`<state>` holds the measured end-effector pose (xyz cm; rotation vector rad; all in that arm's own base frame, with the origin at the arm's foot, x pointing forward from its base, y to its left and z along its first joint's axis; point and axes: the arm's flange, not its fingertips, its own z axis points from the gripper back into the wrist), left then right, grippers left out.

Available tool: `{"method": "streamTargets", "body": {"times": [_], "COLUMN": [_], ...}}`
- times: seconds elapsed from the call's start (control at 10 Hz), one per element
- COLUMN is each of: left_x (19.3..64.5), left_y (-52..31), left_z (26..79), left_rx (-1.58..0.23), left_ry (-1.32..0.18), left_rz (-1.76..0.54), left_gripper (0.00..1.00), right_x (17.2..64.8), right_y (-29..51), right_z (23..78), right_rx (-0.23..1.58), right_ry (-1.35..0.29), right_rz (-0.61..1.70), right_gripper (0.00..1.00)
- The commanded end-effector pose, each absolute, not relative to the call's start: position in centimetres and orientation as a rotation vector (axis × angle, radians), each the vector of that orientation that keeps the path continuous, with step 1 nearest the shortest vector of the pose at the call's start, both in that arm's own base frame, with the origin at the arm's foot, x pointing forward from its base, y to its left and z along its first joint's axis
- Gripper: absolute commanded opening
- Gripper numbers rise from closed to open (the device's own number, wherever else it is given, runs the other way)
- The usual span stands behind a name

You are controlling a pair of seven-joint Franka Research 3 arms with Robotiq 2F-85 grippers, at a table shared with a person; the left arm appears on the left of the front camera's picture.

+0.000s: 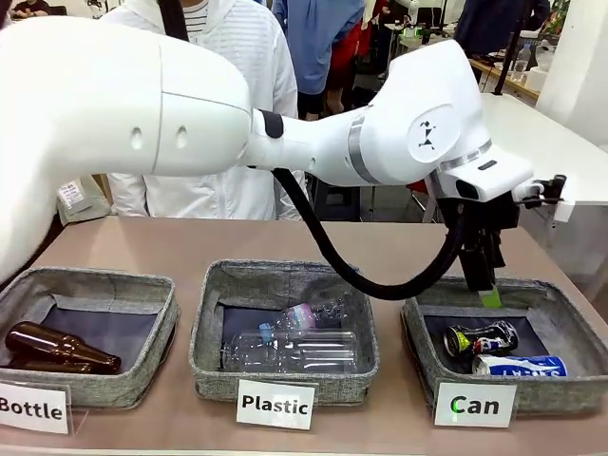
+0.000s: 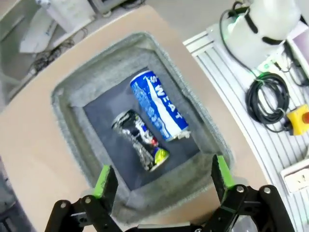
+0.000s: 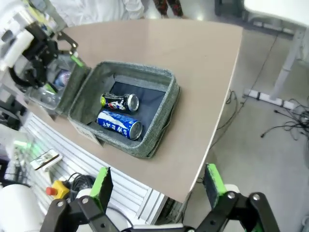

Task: Sort the can waste into the basket.
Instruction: Pick up the can waste from the table and place it in the right Fabric basket.

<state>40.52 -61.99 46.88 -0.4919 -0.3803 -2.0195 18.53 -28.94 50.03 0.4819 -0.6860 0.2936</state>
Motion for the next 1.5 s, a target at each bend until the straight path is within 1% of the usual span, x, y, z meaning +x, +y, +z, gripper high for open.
{"method": "streamTargets", "body": {"times": [0.0, 0.1, 0.2, 0.3, 0.4, 0.5, 0.7, 0.9, 1.0, 1.2, 1.3, 1.4], "left_x": [39.3, 39.4, 39.7, 40.4, 42.0, 43.4, 44.3, 44.1, 43.6, 42.8, 42.2, 41.8], "left_y": [-55.5, -51.8, -47.5, -42.6, -36.8, -31.5, -20.7, -10.7, -6.8, 0.1, 3.0, 5.0], "left_z": [49.9, 51.6, 53.3, 55.0, 56.4, 57.1, 57.0, 54.8, 53.0, 49.0, 46.7, 45.0], "left_rx": [-0.526, -0.563, -0.625, -0.640, -0.687, -0.741, -0.848, -0.956, -1.008, -1.120, -1.174, -1.201], "left_ry": [-0.348, -0.389, -0.380, -0.426, -0.438, -0.409, -0.477, -0.525, -0.543, -0.619, -0.657, -0.682], "left_rz": [-1.891, -1.799, -1.712, -1.611, -1.494, -1.388, -1.171, -1.013, -0.938, -0.763, -0.679, -0.608], "left_gripper": [1.00, 1.00, 1.00, 1.00, 1.00, 1.00, 1.00, 1.00, 1.00, 1.00, 1.00, 1.00], "right_x": [20.7, 22.8, 25.1, 27.5, 30.4, 32.6, 35.9, 38.7, 39.8, 41.4, 42.0, 42.3], "right_y": [-26.2, -24.1, -21.4, -18.4, -14.7, -11.1, -4.7, 0.3, 2.0, 3.7, 3.7, 3.3], "right_z": [51.0, 51.6, 52.2, 52.4, 52.0, 51.6, 50.8, 50.0, 49.7, 49.0, 48.5, 48.3], "right_rx": [0.476, 0.492, 0.555, 0.624, 0.660, 0.699, 0.852, 0.957, 1.064, 1.202, 1.213, 1.186], "right_ry": [-0.638, -0.616, -0.606, -0.565, -0.519, -0.518, -0.514, -0.489, -0.491, -0.475, -0.470, -0.486], "right_rz": [0.383, 0.414, 0.423, 0.422, 0.439, 0.471, 0.507, 0.432, 0.383, 0.259, 0.211, 0.189], "right_gripper": [1.00, 1.00, 1.00, 1.00, 1.00, 1.00, 1.00, 1.00, 1.00, 1.00, 1.00, 1.00]}}
